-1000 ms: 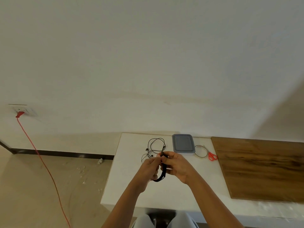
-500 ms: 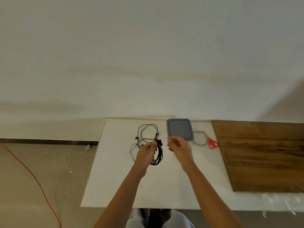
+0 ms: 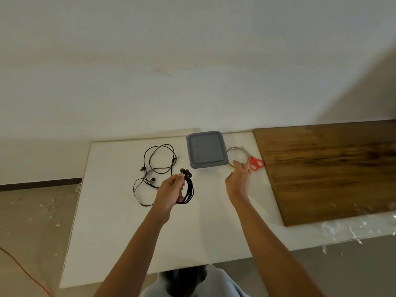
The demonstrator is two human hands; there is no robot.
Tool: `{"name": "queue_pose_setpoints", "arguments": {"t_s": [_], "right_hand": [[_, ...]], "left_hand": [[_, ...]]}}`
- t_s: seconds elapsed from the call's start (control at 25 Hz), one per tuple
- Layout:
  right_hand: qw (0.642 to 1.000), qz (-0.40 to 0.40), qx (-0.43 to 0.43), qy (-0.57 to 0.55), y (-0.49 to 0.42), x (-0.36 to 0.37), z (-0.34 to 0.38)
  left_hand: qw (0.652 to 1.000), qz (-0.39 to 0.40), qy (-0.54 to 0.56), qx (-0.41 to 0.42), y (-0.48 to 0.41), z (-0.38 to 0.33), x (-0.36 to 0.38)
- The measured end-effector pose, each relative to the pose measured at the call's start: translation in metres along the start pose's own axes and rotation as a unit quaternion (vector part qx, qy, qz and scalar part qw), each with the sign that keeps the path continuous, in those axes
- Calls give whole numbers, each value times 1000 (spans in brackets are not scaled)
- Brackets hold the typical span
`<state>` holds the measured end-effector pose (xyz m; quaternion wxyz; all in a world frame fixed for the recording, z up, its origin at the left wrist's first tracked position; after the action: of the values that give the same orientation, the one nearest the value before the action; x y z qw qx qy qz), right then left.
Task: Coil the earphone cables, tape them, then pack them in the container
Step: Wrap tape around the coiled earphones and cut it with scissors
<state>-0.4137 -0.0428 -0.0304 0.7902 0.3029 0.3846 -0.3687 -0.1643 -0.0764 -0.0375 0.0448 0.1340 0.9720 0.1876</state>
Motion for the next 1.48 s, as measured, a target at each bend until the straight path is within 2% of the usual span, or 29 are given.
{"name": "queue_pose_setpoints", "arguments": {"t_s": [0.2,0.28,0.4,0.48,0.6,0.76,0.92,1.12,1.2,1.36,1.48], "right_hand": [[999,-18,-1,51,-3,2,-7],[999,-32,11,37,3,-9,-7],[989,-45,48,-135,23,-38,-1],[967,-35,30,-251,45,-58,16],[945,36,-42,-323,81,-83,61],[926,187,-138,-298,134,-106,119],[905,237,-202,-290,180,-130,149],[893,171,-336,-247,217,-163,172],[875,156,-396,-229,231,-170,178],[817,43,-541,-195,264,-193,187],[801,6,-573,-174,276,-197,192]], "left_hand": [[1000,5,5,-7,0,3,3],[1000,-2,8,-7,2,0,2],[1000,-16,9,6,7,-17,-2],[999,-20,23,15,14,-35,-3],[998,-26,61,19,31,-65,-5],[987,-21,145,62,64,-112,-13],[977,-5,182,107,102,-154,-22],[979,-38,177,94,133,-173,-43],[980,-42,177,79,140,-176,-48],[982,-41,167,74,148,-184,-57],[985,-47,144,77,150,-188,-61]]}}
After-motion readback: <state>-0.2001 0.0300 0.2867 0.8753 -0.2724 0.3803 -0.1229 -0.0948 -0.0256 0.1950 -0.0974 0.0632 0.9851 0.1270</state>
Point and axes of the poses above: each hand's wrist, its own y-axis away from the middle knuckle, its own x-axis out of the palm, z = x × y, the point moved 10 cm from there along -y, towards the middle knuckle, and after that the axes turned 13 degrees about x, right-handed, at the moved point
